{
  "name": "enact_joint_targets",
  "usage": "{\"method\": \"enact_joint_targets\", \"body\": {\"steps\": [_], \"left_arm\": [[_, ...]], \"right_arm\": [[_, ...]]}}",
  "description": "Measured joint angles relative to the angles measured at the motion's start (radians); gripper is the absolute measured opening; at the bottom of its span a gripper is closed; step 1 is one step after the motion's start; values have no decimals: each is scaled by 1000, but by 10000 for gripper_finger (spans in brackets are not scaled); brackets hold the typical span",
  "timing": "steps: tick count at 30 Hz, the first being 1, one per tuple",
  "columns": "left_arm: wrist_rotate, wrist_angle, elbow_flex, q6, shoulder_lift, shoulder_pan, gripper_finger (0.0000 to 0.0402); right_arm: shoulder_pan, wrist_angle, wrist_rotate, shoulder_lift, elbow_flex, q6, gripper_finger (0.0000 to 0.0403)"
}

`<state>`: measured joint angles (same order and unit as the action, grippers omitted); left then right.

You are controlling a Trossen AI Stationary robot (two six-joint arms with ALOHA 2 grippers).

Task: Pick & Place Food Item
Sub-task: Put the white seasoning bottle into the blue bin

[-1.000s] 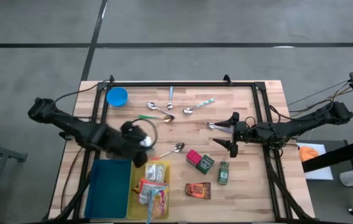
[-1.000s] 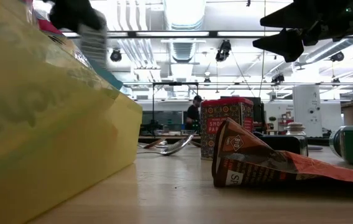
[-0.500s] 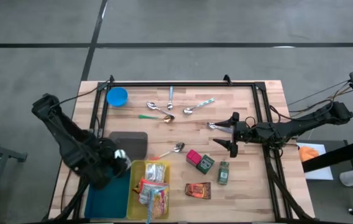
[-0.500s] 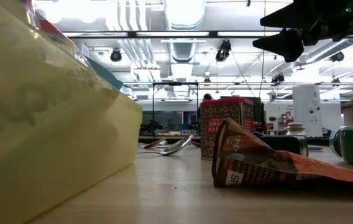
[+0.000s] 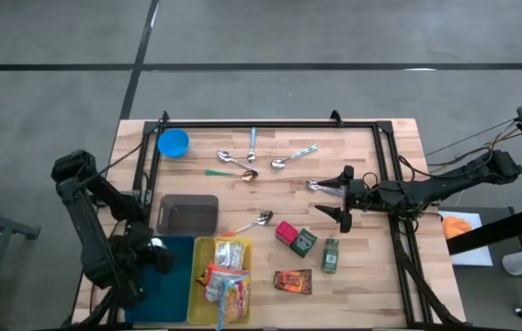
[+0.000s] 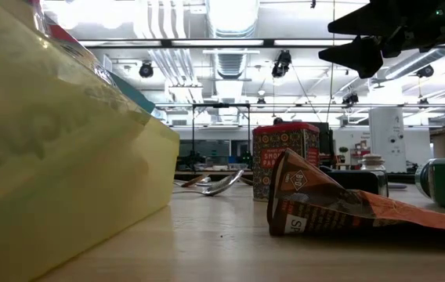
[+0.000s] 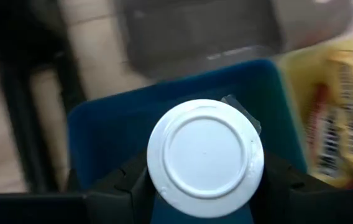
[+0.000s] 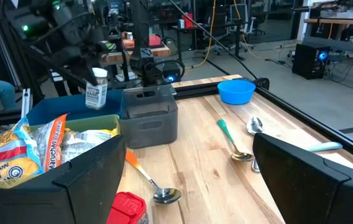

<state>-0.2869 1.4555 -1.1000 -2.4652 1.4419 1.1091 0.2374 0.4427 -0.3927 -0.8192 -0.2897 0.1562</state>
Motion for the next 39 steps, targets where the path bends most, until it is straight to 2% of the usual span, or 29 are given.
{"method": "enact_joint_targets", "body": {"steps": [5,10,15,23,32,39], "left_arm": [[69,47,1,-152,88,39,182],[107,72,1,-196,143,40,196],[137,102,1,-260,180,41,183],[138,115,1,-293,233,41,204],[149,86,26,-338,239,41,190],[149,36,42,-344,239,41,227]], "right_arm": [[0,0,0,0,0,0,349],[0,0,0,0,0,0,349],[0,0,0,0,0,0,349],[0,0,0,0,0,0,349],[0,0,0,0,0,0,349],[0,0,0,0,0,0,349]]}}
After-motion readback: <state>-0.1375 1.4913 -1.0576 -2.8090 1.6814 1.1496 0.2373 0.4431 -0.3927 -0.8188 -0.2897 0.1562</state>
